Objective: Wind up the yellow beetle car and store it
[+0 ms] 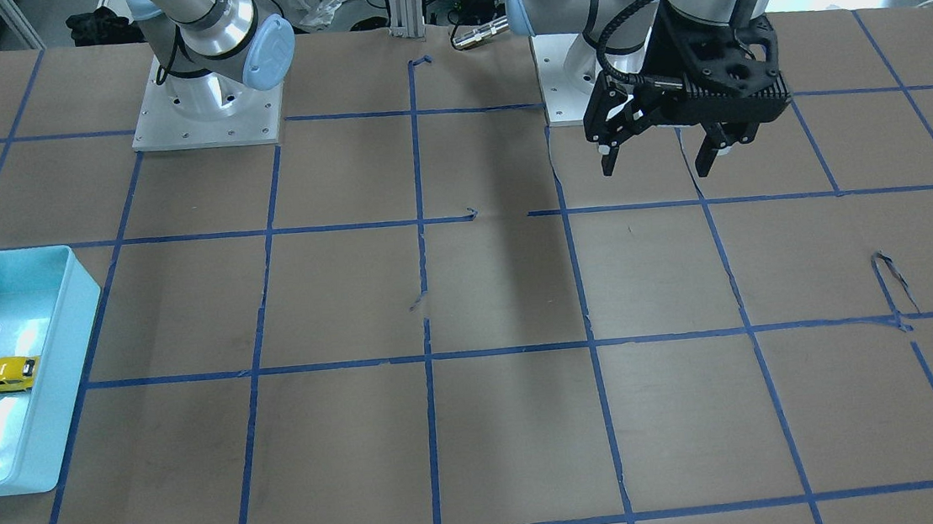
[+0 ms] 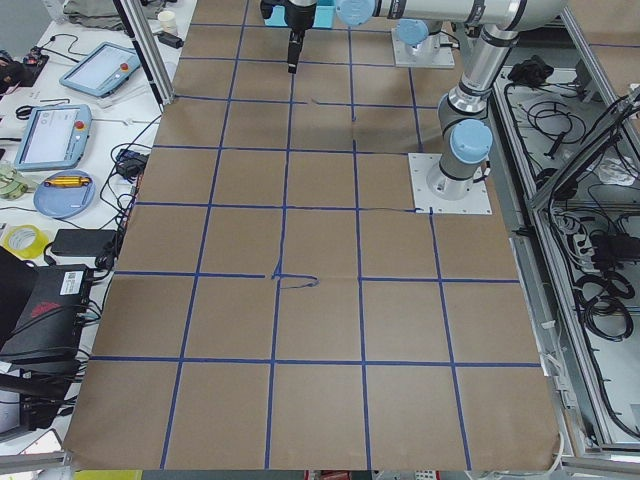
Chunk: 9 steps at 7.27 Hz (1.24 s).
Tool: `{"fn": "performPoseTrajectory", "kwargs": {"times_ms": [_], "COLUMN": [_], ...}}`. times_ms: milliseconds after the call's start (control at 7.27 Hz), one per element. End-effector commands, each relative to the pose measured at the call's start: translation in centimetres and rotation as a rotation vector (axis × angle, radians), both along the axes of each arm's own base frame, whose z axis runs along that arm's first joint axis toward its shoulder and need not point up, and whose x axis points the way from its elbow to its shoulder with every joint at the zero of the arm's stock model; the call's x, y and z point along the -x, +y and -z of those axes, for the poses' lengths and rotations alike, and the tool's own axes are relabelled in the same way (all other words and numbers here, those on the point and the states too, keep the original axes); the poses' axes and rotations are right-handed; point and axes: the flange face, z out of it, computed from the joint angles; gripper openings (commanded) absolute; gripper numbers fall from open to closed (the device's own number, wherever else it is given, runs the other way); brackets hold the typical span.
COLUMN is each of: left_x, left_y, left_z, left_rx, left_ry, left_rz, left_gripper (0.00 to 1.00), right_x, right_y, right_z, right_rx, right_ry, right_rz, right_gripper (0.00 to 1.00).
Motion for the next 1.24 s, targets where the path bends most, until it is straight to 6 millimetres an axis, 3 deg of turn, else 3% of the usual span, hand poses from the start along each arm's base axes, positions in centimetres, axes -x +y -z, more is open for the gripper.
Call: {"fn": "performPoseTrajectory", "kwargs": {"times_ms": [0,138,413,688,1101], "left_x": [0.0,0.0,0.0,0.0,0.0], "left_y": [0.0,0.0,0.0,0.0,0.0], "left_z": [0.0,0.0,-0.1,0.0,0.0], "left_rx": [0.000,0.000,0.002,0.000,0.000], "left_ry": [0.001,0.000,0.003,0.003,0.003], "left_rz": [0.000,0.000,0.000,0.000,0.000], "left_gripper": [1.00,1.00,1.00,1.00,1.00], "right_x": [-0.2,-0.6,-3.6,-11.2,-25.5], "right_y": [0.0,0.6,2.6,3.4,4.3], "right_z": [-6.7,-10.7,-14.3,-17.4,-20.4], "right_rx": [0.099,0.153,0.112,0.060,0.075], "right_ry": [0.075,0.109,0.091,0.060,0.049], "right_rz": [0.215,0.412,0.887,1.212,1.557], "right_gripper": [1.00,0.99,1.00,1.00,1.00]}}
